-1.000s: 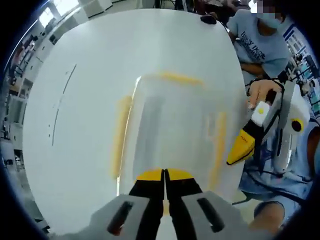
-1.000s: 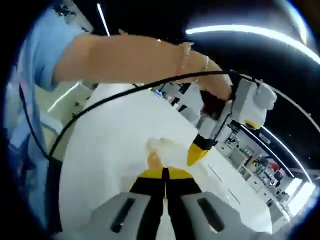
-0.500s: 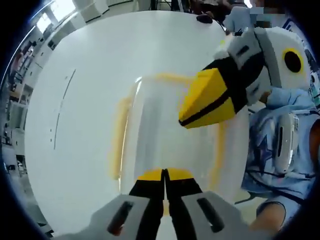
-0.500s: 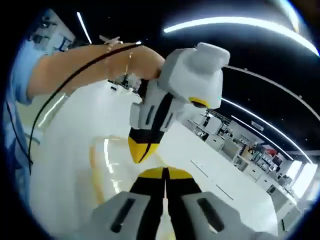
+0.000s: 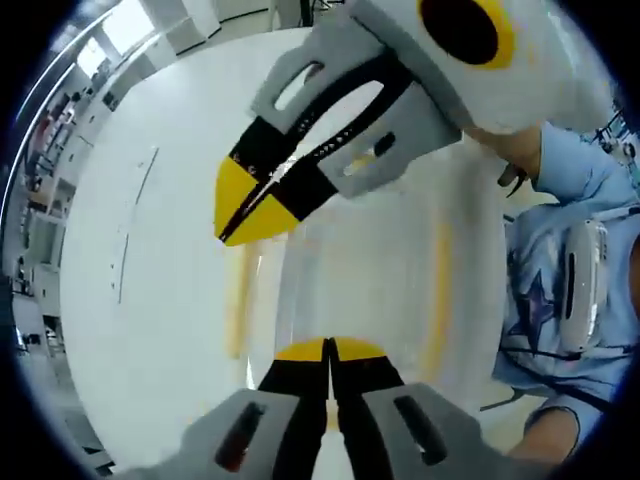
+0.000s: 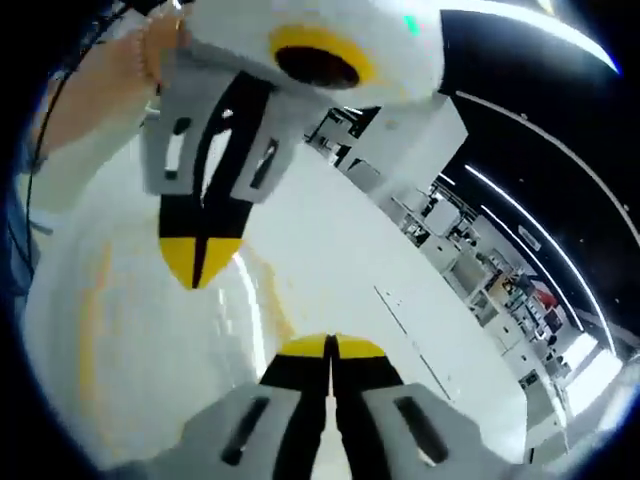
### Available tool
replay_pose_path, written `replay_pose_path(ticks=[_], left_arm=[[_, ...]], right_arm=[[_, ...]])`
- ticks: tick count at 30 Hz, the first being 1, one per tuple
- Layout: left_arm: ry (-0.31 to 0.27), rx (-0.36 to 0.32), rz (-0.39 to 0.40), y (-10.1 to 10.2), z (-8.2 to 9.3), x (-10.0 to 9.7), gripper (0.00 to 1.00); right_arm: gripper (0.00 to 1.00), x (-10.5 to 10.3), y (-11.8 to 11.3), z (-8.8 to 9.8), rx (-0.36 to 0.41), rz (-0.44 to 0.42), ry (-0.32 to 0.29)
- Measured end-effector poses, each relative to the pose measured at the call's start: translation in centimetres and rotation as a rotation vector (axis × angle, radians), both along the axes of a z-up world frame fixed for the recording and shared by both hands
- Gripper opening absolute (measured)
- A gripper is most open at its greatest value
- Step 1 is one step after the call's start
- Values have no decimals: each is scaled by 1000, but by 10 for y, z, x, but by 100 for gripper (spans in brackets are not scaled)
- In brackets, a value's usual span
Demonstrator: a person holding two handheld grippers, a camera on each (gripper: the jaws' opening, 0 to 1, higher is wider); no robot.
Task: Snap each plastic latch of the storage box into its locked position after aligning the lid with the box until every specified latch is closed and the lid sits flush.
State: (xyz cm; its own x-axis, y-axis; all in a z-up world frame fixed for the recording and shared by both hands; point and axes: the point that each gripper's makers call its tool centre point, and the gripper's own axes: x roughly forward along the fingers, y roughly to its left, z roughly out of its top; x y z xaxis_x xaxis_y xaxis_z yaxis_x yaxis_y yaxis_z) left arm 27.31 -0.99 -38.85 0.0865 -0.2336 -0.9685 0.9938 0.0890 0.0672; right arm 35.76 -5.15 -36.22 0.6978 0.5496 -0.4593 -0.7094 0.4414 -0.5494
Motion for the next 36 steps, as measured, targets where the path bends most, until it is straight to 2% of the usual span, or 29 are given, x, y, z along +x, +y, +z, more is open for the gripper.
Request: replay_pose_path(ticks=[2, 7, 9, 11, 12, 13, 16, 20, 21, 27, 32, 34, 36], left_arm=[[-2, 0, -1, 0, 0, 0, 0], [-14, 8, -6, 0, 0, 0, 0], [-21, 15, -5, -1, -1, -1, 0], [-35, 26, -9, -1, -1, -1, 0], [-39, 31, -11, -1, -1, -1, 0], [-46, 37, -14, -1, -1, -1, 0], [-66, 49, -23, 0, -1, -1, 0], [-75, 52, -30, 0, -1, 1, 0], [-75, 51, -32, 0, -1, 1, 0], [-61, 38, -24, 0, -1, 2, 0], [-55, 39, -23, -1, -1, 2, 0], [-57, 46, -20, -1, -2, 2, 0], [-63, 61, -15, -1, -2, 2, 0]], right_arm=[[0, 6, 0, -5, -15, 6, 30], [0, 17, 3, -5, -15, 9, 55], [0, 17, 9, -11, -26, 38, 96], [0, 16, 12, -22, -79, 73, 150], [0, 19, 14, -22, -81, 79, 146], [0, 16, 14, -27, -114, 110, 179], [0, 18, 20, -30, -138, 176, 199], [0, 14, 23, -35, -134, 268, 299], [0, 10, 26, -35, -121, 326, 326], [0, 6, 29, -37, -61, 443, 469], [0, 14, 27, -49, -45, 480, 538], [0, 10, 32, -51, 19, 522, 590], [0, 10, 32, -51, 23, 526, 595]])
